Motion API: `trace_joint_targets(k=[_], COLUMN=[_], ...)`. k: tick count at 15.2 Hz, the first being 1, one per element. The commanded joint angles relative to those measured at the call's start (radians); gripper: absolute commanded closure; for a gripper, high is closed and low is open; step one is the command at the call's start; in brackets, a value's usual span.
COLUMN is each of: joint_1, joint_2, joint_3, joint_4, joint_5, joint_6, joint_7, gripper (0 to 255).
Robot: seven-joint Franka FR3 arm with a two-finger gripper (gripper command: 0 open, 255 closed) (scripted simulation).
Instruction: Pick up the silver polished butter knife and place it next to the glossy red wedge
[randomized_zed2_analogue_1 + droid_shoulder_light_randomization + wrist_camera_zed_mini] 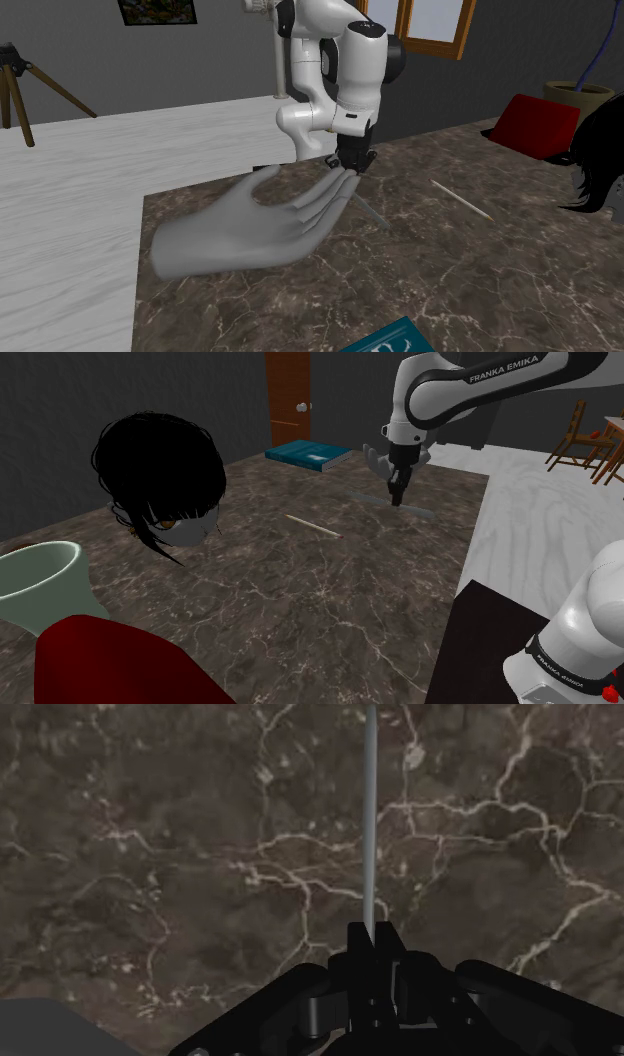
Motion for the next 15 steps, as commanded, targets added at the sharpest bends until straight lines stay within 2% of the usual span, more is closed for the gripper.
trace_joint_targets(k=[1,3,15], joint_1=[0.000,0.000,0.000], joint_2=[0.000,0.000,-0.016], joint_3=[0.000,0.000,0.001], joint_4=[0.000,0.000,0.146], joint_5=[0.000,0.000,0.001], joint_6=[0.000,0.000,-0.162], joint_7=[0.000,0.000,-0.001], gripper=[255,255,255])
